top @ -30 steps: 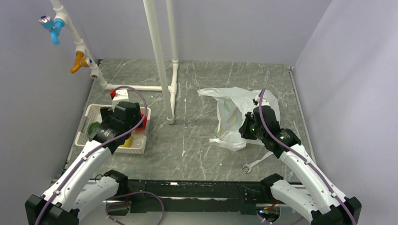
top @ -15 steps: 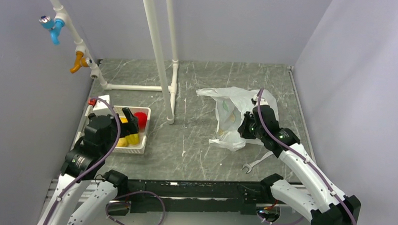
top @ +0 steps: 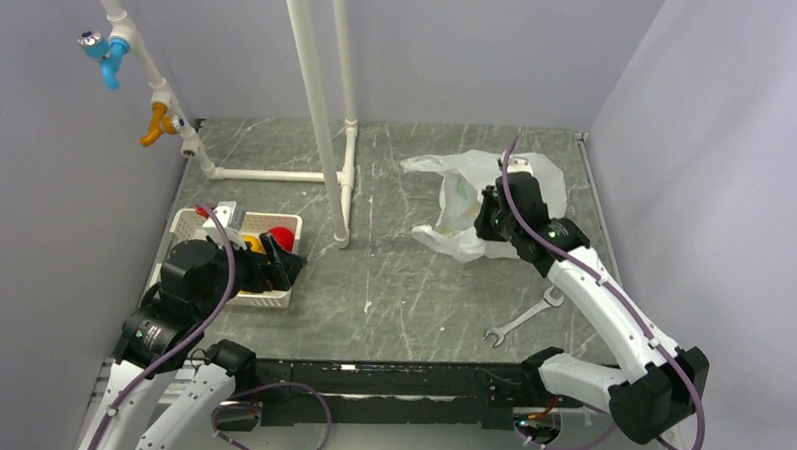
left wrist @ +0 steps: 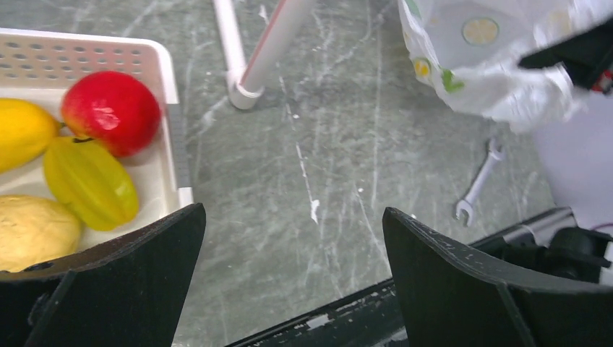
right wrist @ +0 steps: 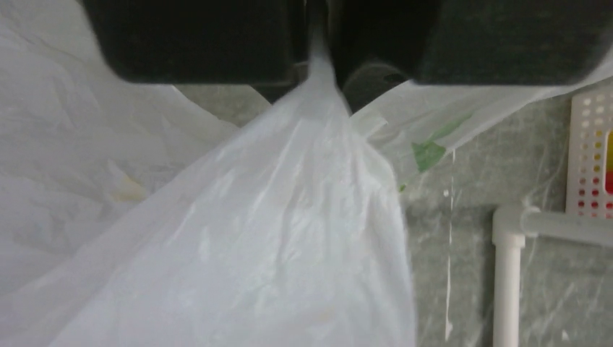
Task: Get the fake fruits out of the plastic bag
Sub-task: Reset both arms
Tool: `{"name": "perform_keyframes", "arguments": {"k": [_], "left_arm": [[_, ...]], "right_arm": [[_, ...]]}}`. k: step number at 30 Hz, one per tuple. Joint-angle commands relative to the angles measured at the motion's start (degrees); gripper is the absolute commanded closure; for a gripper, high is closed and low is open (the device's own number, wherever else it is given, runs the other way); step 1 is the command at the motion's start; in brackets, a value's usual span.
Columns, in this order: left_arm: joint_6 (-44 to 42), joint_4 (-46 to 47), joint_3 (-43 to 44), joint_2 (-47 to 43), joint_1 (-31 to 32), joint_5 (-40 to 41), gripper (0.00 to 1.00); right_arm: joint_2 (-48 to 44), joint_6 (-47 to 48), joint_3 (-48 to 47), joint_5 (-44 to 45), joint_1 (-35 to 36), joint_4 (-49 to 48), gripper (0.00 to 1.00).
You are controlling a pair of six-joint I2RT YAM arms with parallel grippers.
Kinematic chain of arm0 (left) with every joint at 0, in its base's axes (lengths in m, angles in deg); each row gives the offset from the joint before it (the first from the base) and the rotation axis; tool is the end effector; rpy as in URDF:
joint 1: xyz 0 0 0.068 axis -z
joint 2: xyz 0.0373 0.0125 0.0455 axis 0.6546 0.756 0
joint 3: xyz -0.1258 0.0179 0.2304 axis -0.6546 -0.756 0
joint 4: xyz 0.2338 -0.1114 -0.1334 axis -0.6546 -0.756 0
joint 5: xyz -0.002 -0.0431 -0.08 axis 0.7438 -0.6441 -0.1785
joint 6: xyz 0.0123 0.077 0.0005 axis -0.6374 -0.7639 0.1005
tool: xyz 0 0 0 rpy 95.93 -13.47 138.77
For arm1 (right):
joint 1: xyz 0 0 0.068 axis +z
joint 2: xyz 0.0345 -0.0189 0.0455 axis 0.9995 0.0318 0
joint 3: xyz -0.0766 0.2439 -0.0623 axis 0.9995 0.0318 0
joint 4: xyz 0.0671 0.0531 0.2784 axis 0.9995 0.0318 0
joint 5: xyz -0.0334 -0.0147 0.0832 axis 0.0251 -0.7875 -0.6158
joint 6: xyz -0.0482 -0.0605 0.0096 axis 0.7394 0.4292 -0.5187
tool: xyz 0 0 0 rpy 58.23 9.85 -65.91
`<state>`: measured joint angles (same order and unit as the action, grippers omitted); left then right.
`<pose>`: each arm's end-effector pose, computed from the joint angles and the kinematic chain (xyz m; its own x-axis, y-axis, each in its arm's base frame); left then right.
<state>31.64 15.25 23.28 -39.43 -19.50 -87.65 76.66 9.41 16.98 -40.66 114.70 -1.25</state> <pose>0.1420 -0.0601 0.3310 -0.5094 -0.3109 -0.8024 0.1981 0.8651 -0.4609 0.2638 0.1211 0.2812 -0.6717 0.1346 -0.7285 -0.0663 0.9685 0.2401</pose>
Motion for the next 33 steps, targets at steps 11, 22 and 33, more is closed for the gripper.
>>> {"name": "perform_keyframes", "arguments": {"k": [11, 22, 33], "left_arm": [[0.20, -1.51, 13.73, -1.88, -0.29, -1.46, 0.01], [-2.11, 5.10, 19.07, -11.00, -0.29, 6.99, 0.01], [-7.77, 1.71, 27.16, -14.27, -0.29, 13.44, 0.01]], "right_arm": [[2.47, 3.66, -18.56, 6.24, -0.17, 6.35, 0.00], [-13.77, 11.85, -22.00, 6.74, -0.16, 6.29, 0.00], [-22.71, 16.54, -23.17, 11.78, -0.16, 2.63, 0.00]]}}
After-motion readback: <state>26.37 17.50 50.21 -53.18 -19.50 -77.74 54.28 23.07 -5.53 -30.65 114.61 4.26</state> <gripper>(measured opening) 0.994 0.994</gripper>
